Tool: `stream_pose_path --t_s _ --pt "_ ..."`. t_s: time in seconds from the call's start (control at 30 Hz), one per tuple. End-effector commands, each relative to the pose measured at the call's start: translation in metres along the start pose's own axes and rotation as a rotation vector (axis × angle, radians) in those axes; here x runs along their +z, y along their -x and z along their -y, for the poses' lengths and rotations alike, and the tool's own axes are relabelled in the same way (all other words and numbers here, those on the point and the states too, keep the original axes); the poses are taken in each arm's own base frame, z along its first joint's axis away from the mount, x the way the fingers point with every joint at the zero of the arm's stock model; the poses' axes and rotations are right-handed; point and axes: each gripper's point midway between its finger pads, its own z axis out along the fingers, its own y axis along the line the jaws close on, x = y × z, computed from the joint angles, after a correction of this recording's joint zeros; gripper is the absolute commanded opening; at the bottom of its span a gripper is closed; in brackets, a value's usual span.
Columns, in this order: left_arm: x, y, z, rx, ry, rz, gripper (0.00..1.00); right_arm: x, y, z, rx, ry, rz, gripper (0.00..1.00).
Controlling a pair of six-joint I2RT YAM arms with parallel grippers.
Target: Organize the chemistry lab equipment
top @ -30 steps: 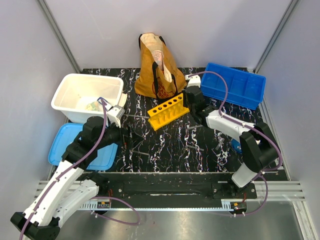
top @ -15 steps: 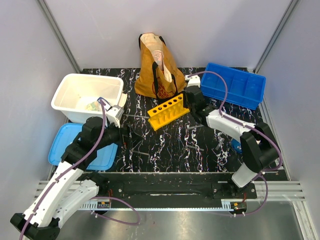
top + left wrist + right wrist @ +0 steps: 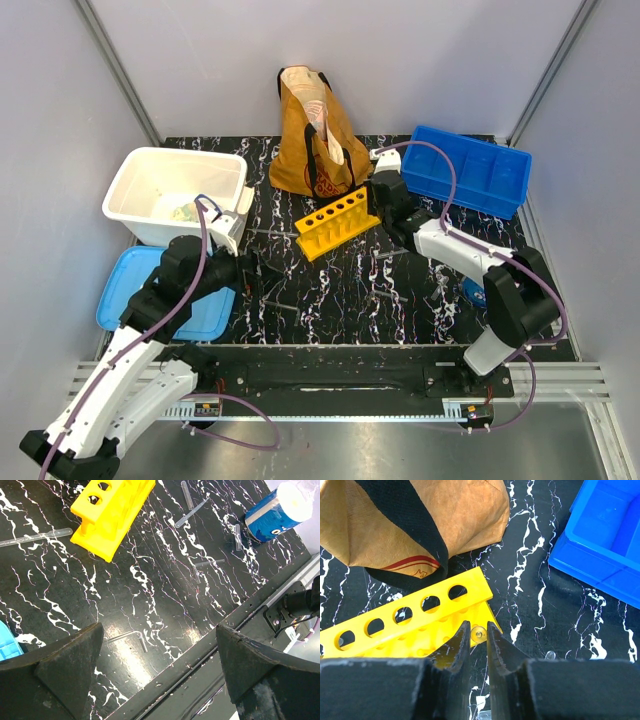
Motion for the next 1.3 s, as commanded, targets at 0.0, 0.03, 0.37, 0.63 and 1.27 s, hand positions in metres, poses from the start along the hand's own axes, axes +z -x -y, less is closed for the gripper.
stream_pose_path --t_s 0.0,0.03,0.37,0.63,1.27 --pt "-0.001 0.014 0.001 0.017 0.005 0.052 0.99 0.004 0.028 -0.006 0.005 0.02 0.07 0.22" --pt "-0.001 0.014 0.001 0.016 0.007 0.052 0.99 0.005 0.027 -0.007 0.001 0.021 0.068 0.22" --pt "0.001 0.013 -0.001 0.014 0.015 0.043 0.99 0.018 -0.004 -0.015 0.026 0.049 0.009 0.22" --pt "0.002 0.012 -0.001 0.011 0.015 0.038 0.99 0.028 -0.024 -0.014 0.018 0.034 -0.026 0.26" --pt "0.0 0.014 0.003 0.016 -0.004 0.047 0.99 -0.013 -0.018 0.059 0.159 -0.209 -0.189 0.44"
